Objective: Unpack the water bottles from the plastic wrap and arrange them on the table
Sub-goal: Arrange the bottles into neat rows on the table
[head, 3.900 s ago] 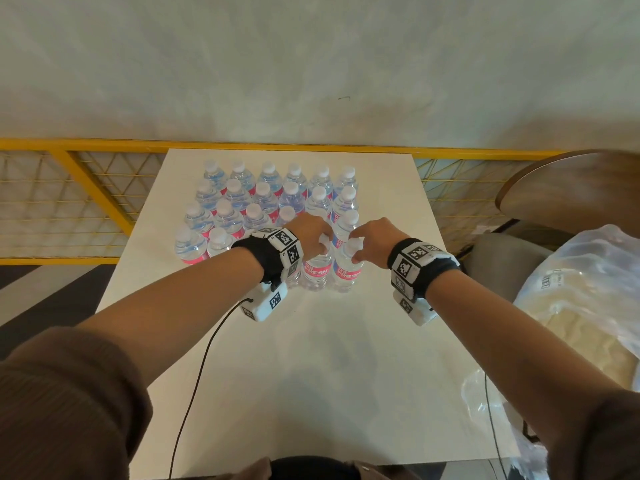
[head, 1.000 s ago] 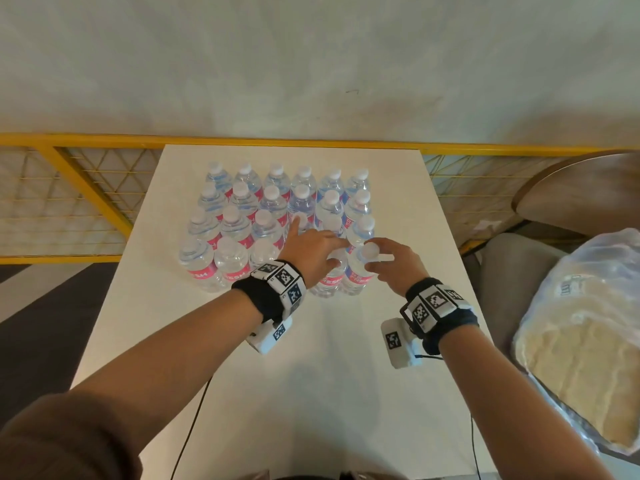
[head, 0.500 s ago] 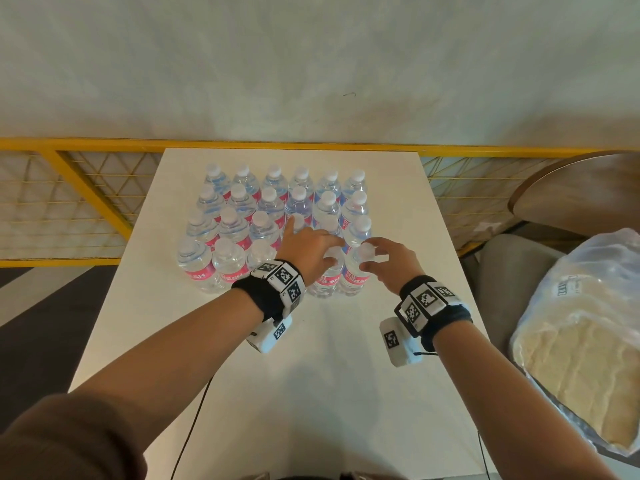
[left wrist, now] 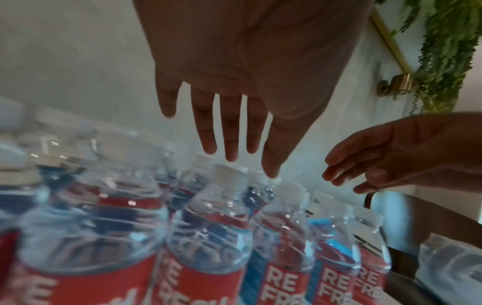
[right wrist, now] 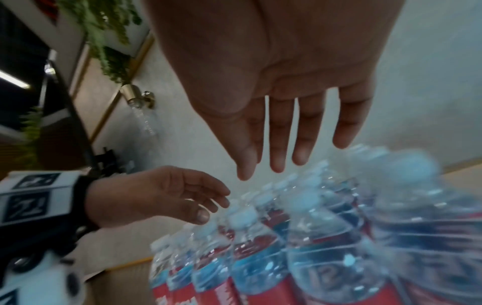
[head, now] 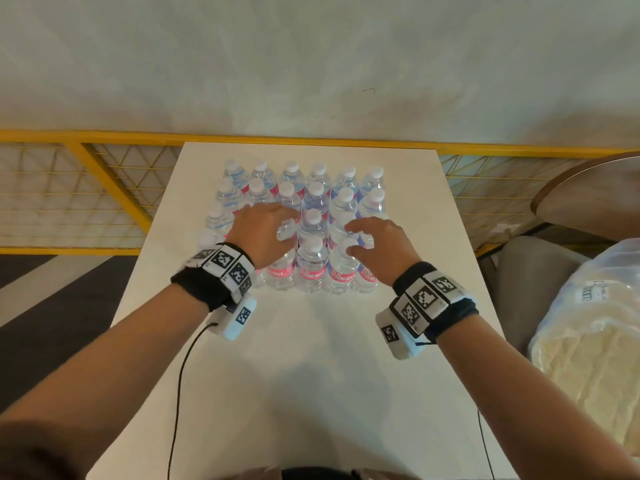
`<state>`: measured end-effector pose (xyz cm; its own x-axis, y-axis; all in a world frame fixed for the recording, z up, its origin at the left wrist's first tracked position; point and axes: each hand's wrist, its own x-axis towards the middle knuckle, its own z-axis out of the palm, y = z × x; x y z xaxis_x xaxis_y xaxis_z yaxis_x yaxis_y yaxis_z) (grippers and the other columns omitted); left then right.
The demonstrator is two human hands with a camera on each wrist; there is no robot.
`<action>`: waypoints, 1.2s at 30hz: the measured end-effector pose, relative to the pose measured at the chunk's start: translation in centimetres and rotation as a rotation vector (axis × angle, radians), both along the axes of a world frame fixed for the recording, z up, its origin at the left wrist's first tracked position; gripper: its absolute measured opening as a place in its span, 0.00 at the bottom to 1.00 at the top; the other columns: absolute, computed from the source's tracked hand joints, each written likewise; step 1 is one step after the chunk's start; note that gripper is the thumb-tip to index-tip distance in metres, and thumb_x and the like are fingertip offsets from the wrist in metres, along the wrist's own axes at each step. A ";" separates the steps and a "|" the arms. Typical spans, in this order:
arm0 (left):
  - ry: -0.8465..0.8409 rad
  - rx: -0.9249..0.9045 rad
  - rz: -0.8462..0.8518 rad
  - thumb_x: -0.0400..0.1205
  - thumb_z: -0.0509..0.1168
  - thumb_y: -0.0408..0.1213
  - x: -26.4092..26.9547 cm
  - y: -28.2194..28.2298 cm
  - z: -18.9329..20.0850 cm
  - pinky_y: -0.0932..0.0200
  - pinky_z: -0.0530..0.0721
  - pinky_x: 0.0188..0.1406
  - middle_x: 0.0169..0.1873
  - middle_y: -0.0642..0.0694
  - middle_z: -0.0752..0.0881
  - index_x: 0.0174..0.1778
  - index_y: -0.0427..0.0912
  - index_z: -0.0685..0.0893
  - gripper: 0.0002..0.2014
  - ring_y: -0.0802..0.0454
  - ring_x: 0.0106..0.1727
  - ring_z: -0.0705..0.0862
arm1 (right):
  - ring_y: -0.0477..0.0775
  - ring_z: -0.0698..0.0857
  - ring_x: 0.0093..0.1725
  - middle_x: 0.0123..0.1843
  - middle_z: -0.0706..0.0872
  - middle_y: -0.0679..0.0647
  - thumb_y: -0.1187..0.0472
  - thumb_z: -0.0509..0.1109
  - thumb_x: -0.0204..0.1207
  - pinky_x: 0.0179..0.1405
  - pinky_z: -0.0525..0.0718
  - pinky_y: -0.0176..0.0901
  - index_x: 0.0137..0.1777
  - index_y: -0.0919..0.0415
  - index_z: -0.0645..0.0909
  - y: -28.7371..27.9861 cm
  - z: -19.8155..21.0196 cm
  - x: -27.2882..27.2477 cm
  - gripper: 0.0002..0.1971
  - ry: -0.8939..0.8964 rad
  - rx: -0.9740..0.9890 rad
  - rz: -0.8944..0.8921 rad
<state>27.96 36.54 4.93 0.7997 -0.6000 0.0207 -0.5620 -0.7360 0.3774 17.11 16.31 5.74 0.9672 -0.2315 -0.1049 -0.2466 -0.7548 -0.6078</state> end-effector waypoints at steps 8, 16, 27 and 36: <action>0.180 0.197 0.019 0.78 0.69 0.48 0.9 2.1 -0.6 0.53 0.73 0.68 0.66 0.50 0.82 0.70 0.55 0.78 0.23 0.48 0.65 0.80 | 0.53 0.74 0.73 0.74 0.75 0.49 0.55 0.67 0.78 0.75 0.68 0.58 0.73 0.45 0.73 4.7 -1.0 2.7 0.22 0.085 -0.217 0.184; 0.224 0.188 -0.016 0.78 0.70 0.44 1.2 1.6 0.2 0.51 0.76 0.68 0.62 0.44 0.86 0.69 0.47 0.81 0.22 0.45 0.64 0.82 | 0.57 0.77 0.70 0.71 0.80 0.51 0.57 0.62 0.81 0.75 0.61 0.52 0.71 0.45 0.76 5.4 -0.8 3.6 0.18 0.146 -0.305 0.180; 0.106 0.246 -0.037 0.76 0.69 0.50 1.2 1.2 0.0 0.55 0.76 0.46 0.42 0.42 0.88 0.43 0.39 0.86 0.15 0.43 0.48 0.84 | 0.58 0.80 0.67 0.70 0.81 0.56 0.60 0.64 0.81 0.76 0.70 0.54 0.70 0.48 0.77 5.7 -0.8 3.9 0.19 0.175 -0.264 0.178; 0.049 0.269 -0.036 0.78 0.67 0.51 0.8 1.4 -0.4 0.54 0.76 0.48 0.42 0.41 0.87 0.44 0.38 0.85 0.17 0.42 0.50 0.83 | 0.59 0.80 0.66 0.70 0.81 0.58 0.62 0.63 0.80 0.75 0.71 0.55 0.71 0.50 0.77 5.8 -0.6 3.7 0.20 0.168 -0.264 0.192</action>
<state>28.81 37.95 4.57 0.7742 -0.6064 -0.1814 -0.5753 -0.7936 0.1981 20.84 22.09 5.16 0.9699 -0.0879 -0.2273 -0.1654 -0.9224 -0.3491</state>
